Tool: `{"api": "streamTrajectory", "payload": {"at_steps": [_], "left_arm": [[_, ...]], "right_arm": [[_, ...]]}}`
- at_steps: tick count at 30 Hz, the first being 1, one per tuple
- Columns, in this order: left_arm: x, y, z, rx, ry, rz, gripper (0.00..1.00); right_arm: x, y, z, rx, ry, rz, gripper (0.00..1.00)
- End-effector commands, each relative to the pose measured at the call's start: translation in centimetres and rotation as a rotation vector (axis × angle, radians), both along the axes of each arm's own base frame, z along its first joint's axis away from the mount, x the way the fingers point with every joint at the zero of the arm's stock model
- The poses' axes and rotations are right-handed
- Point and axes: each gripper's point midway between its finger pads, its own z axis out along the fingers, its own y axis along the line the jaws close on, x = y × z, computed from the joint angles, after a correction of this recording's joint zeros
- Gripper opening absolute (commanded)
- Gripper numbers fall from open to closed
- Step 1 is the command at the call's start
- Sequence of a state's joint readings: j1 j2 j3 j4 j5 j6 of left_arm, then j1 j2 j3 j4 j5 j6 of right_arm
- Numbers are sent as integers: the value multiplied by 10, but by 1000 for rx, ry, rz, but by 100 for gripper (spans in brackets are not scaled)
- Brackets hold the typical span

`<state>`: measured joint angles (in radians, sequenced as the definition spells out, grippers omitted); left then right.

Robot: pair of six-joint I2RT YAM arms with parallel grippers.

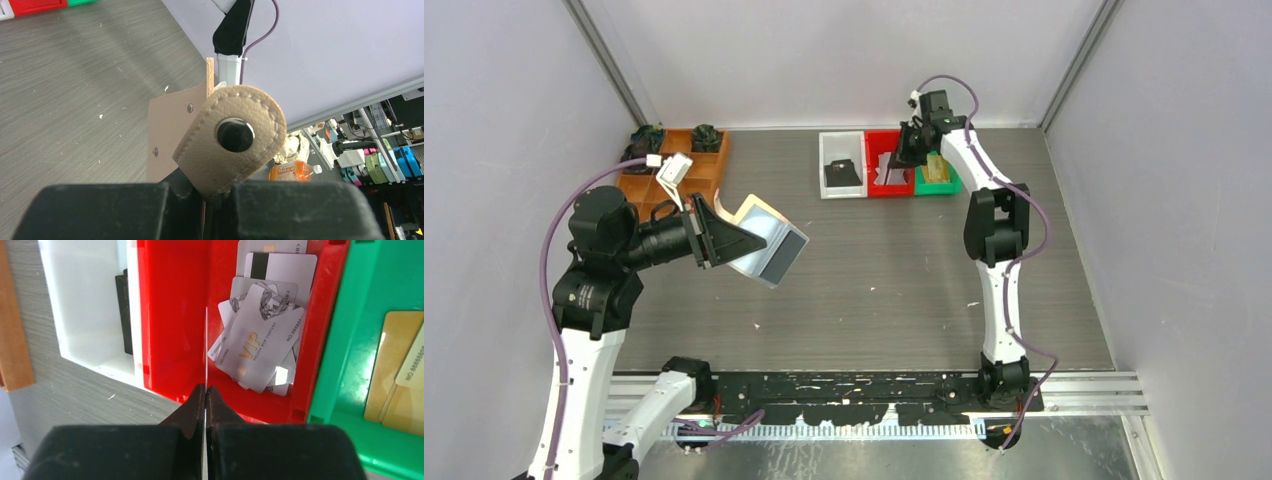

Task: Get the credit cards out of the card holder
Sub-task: Place the credit card in the storage box.

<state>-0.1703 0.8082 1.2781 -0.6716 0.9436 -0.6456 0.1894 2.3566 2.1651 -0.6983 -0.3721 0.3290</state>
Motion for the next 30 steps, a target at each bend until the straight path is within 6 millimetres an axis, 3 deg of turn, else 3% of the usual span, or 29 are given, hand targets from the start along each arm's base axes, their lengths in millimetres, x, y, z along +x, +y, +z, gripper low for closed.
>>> {"api": "streamTrajectory", "payload": {"at_steps": [1, 3, 6, 9, 14, 18, 20, 22, 26, 30], "left_arm": [[-3, -2, 13, -11, -67, -28, 0], [-2, -2, 12, -9, -64, -28, 0], [-1, -2, 11, -7, -62, -28, 0], [0, -2, 10, -6, -57, -28, 0], [1, -2, 9, -6, -57, -31, 0], [0, -2, 9, -4, -53, -31, 0], [0, -2, 8, -1, -50, -31, 0], [-1, -2, 8, 1, -46, -32, 0], [0, -2, 9, 0, -49, -35, 0], [0, -3, 12, -5, -40, -42, 0]], "right_arm": [[21, 5, 19, -50, -106, 10, 1], [24, 8, 14, -77, -116, 18, 4], [28, 8, 12, -140, -143, 20, 20], [34, 1, 19, -209, -198, -2, 23], [40, -2, 50, -215, -294, -38, 44], [34, 0, 85, -196, -355, -43, 51], [31, -7, 105, -205, -401, -74, 54], [30, -19, 114, -245, -424, -117, 56], [31, -51, 104, -389, -422, -216, 64], [32, -56, 72, -442, -349, -209, 66]]}}
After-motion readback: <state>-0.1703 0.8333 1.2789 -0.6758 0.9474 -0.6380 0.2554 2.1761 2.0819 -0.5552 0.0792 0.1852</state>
